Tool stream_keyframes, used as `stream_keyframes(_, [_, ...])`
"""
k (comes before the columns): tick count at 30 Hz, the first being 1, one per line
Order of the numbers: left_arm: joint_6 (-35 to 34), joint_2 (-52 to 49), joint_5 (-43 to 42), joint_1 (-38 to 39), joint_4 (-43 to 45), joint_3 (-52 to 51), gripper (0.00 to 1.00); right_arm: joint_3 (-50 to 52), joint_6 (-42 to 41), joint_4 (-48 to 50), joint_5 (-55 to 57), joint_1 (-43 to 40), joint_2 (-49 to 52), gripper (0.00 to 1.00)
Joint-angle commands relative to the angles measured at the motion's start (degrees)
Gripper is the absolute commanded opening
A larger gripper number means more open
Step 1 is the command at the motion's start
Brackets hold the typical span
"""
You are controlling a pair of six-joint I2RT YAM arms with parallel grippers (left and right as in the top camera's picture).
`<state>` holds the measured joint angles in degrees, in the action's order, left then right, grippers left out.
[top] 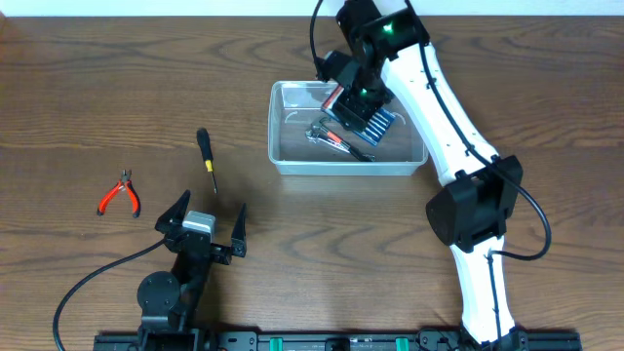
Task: Pack container
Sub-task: 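Lower the screwdriver box into the container beside the hammer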
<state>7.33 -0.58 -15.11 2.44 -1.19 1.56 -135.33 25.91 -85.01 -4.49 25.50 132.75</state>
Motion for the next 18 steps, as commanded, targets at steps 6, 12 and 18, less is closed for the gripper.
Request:
stream_keyframes(6, [-0.5,0.3,-1.4,-0.2,-1.4,-1.3,0.98,5.6,-0.8,3.5,-0.5,0.5,0.7,0.44])
stream_keyframes(12, [-0.5,0.3,-1.4,-0.2,-1.5,-1.3,0.98,9.5,-0.7,7.1,-0.5,0.4,0.7,0.45])
stream_keyframes(18, [-0.5,0.3,-1.4,-0.2,-1.5,-1.3,0.98,12.2,-0.5,10.7,-0.5,0.4,0.7,0.45])
